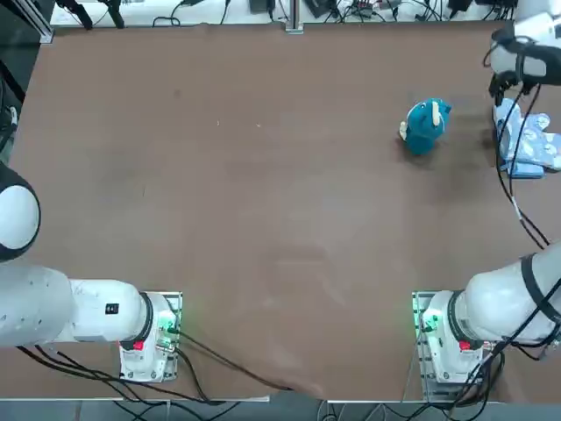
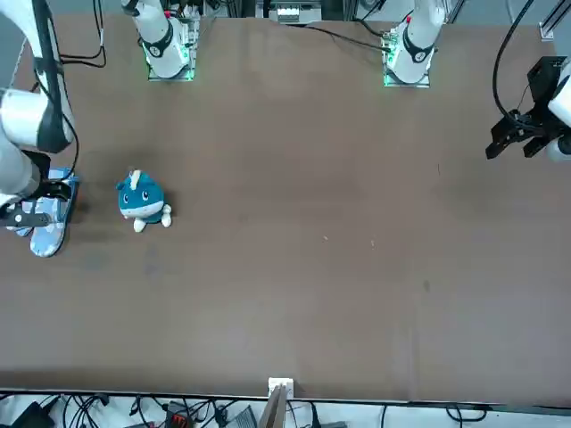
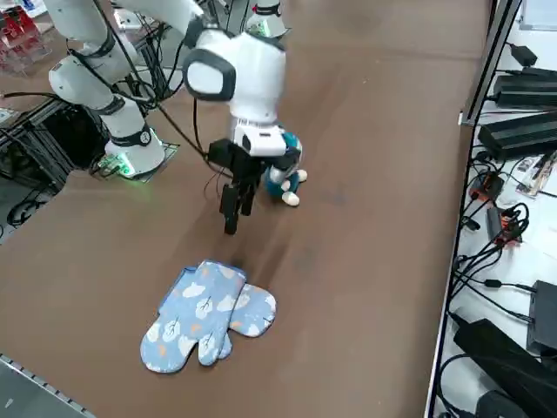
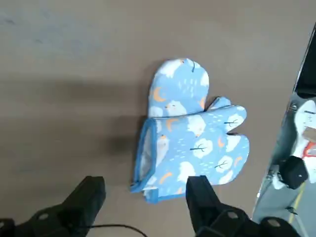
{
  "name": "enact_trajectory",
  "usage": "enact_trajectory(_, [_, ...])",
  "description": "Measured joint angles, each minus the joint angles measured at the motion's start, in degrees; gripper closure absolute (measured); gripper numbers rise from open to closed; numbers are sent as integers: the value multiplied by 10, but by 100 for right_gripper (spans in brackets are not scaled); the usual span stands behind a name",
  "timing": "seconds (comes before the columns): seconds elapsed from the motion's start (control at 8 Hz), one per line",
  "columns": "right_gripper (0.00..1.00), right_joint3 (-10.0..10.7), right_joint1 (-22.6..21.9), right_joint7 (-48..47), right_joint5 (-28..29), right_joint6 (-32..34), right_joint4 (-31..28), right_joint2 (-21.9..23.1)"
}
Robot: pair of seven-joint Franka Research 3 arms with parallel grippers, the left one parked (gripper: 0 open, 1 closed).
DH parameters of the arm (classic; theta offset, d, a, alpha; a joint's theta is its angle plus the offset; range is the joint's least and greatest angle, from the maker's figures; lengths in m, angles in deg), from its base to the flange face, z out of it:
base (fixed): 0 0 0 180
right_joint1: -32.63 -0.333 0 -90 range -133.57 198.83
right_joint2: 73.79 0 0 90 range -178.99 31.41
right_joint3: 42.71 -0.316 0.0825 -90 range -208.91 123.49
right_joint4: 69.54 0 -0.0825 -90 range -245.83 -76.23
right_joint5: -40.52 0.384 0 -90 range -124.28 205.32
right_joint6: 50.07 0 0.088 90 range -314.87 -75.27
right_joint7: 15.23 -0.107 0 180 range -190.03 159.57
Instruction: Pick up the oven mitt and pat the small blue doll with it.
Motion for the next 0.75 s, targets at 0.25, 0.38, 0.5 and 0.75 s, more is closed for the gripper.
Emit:
enact_trajectory(0.25, [3,0,18,-105,-108,-52,-34,-33])
enact_trajectory(0.38, [4,0,20,-159,-157,-65,-41,-48])
enact_trajectory(0.5, [5,0,22,-210,-201,-75,-45,-62])
enact_trajectory(0.75, [6,-1,23,-304,-289,-84,-46,-87])
